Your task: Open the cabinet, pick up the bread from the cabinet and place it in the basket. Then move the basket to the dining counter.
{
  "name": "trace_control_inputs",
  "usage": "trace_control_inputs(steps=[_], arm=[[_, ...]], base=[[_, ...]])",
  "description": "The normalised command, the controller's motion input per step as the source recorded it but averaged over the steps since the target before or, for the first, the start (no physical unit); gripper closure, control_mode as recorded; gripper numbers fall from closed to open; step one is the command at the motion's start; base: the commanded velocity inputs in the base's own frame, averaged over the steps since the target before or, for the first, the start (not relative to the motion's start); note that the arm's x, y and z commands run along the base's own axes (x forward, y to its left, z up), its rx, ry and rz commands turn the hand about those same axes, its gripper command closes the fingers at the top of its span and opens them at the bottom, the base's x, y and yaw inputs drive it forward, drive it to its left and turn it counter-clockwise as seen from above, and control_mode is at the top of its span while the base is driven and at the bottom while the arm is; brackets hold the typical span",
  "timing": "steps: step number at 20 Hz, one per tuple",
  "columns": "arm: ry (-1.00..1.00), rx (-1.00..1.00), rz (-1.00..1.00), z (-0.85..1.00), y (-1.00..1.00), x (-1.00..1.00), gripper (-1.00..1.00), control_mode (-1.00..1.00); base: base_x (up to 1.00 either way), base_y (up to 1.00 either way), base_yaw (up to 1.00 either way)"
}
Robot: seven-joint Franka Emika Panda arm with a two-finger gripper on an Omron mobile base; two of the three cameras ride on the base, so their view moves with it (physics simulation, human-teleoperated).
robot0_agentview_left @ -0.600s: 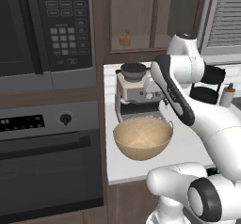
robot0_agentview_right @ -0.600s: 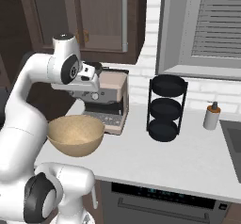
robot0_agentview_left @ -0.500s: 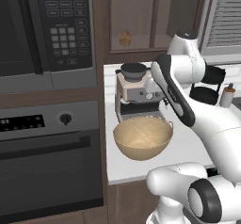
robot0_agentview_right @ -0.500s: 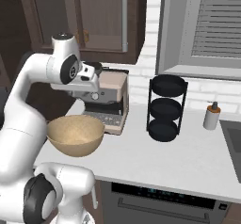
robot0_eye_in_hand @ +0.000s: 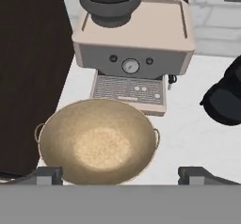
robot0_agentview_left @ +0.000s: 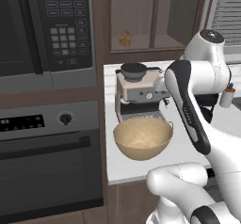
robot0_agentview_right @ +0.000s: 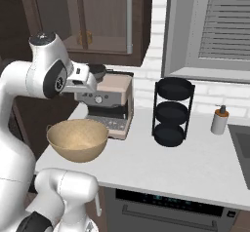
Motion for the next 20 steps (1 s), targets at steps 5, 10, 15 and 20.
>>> trace_control_inputs(steps=[5, 10, 15, 20], arm=[[-0.19, 0.0, 0.0, 0.86, -0.19, -0.08, -1.0, -1.0], [-0.21, 0.0, 0.0, 0.74, -0.38, 0.0, -1.0, -1.0], [-0.22, 0.0, -0.03, 0.64, -0.45, -0.02, -1.0, -1.0], [-0.16, 0.0, -0.05, 0.39, -0.52, 0.0, -1.0, -1.0]], base=[[0.0, 0.0, 0.0], [0.0, 0.0, 0.0], [0.0, 0.0, 0.0], [0.0, 0.0, 0.0]])
